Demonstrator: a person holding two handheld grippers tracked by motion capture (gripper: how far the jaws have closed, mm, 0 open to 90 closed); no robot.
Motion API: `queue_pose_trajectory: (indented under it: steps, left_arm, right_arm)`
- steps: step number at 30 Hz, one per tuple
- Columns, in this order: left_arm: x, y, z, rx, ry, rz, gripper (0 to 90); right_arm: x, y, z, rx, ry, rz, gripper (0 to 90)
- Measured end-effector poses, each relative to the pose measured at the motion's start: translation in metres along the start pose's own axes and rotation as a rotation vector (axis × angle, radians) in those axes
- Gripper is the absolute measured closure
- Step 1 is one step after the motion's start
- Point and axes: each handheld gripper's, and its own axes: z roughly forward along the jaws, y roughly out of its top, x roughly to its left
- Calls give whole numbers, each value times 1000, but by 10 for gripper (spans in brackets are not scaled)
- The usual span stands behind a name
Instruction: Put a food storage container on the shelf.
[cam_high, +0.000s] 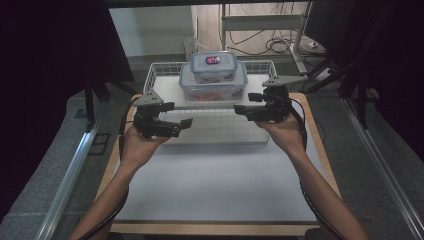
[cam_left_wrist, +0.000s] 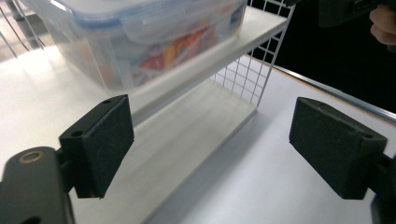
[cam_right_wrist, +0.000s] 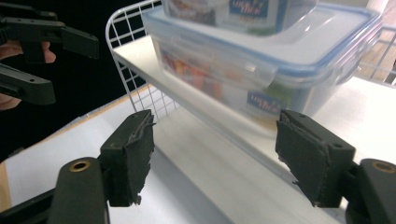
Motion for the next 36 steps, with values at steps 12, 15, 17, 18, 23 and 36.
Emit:
queue_pose_trajectory:
  steps: [12,15,17,18,23,36]
  left_arm:
    - [-8,-22,-3,20,-8,2,89]
    - [-13,-26,-4,20,-7,10,75]
    - [-16,-29,-3,21,-7,12,63]
    - [-18,-30,-3,24,-8,16,61]
    - [-26,-39,0,51,4,45,47]
    - [-37,-63,7,56,3,42,49]
  right_arm:
    - [10,-20,0,35,-4,-22,199]
    - [13,-24,-3,28,-9,-27,178]
    - [15,-27,-4,26,-3,-27,162]
    - [16,-28,-5,27,-4,-32,152]
    - [22,-37,-6,41,-4,-58,113]
    - [29,-61,-4,56,-5,-65,56]
